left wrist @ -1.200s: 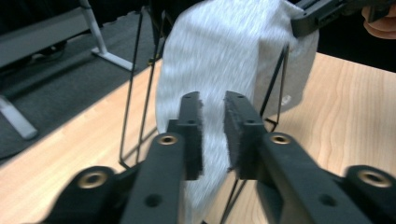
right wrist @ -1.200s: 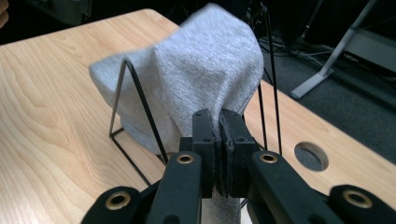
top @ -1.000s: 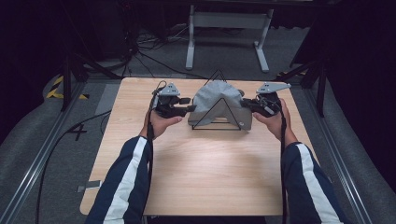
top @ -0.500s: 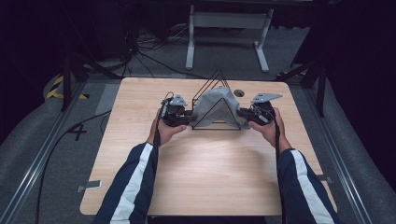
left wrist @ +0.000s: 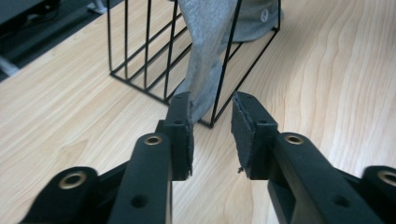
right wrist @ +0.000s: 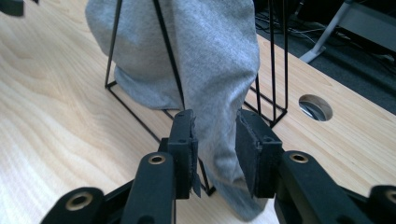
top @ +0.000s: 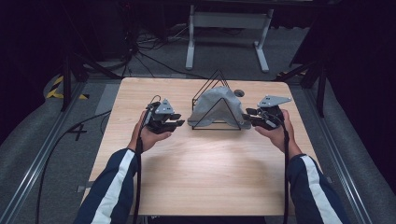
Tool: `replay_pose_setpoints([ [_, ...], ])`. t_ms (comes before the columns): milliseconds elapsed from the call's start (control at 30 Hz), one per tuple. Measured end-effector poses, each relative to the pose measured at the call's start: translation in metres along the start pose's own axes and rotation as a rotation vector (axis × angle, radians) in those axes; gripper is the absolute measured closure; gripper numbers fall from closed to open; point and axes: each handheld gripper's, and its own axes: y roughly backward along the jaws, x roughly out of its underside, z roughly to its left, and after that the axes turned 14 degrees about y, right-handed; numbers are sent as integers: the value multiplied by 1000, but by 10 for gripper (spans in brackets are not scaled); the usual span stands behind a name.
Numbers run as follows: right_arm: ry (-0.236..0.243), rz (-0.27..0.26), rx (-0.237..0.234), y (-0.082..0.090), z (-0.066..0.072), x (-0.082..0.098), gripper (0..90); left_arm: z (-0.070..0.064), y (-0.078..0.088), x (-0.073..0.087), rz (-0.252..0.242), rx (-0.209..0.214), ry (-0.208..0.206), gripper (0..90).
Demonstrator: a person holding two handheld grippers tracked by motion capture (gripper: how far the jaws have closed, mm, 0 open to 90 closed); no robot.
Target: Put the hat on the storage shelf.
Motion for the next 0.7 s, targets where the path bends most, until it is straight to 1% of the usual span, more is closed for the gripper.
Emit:
replay_pose_setpoints([
  [100, 11, 10, 1, 9, 2, 1, 668, -2, 11, 5, 6, -21, -19, 648],
  [133, 16, 13, -1, 12, 3, 2, 662, -3, 15, 7, 15, -21, -22, 640],
  [200, 25, 21, 1, 17, 5, 4, 654, -3, 23, 11, 34, -40, -35, 619],
  [300, 39, 37, 4, 24, 9, 9, 637, -3, 31, 19, 48, -52, -46, 600],
  [333, 40, 43, 4, 27, 11, 11, 633, -4, 34, 23, 53, -60, -43, 583],
  [367, 44, 45, 1, 29, 12, 13, 623, -5, 36, 26, 62, -73, -49, 558],
  [400, 47, 49, 4, 31, 14, 15, 614, -5, 38, 30, 75, -84, -60, 554],
  [467, 58, 62, 1, 35, 18, 21, 605, -6, 43, 37, 90, -88, -63, 539],
  [567, 62, 84, 0, 40, 25, 30, 579, -8, 49, 50, 115, -118, -77, 515],
  [600, 62, 84, 0, 40, 25, 30, 579, -8, 49, 50, 115, -118, -77, 509],
  [633, 66, 90, 1, 43, 29, 38, 576, -7, 53, 60, 127, -127, -74, 503],
  [700, 70, 99, 6, 46, 32, 44, 567, -7, 56, 68, 143, -134, -74, 493],
])
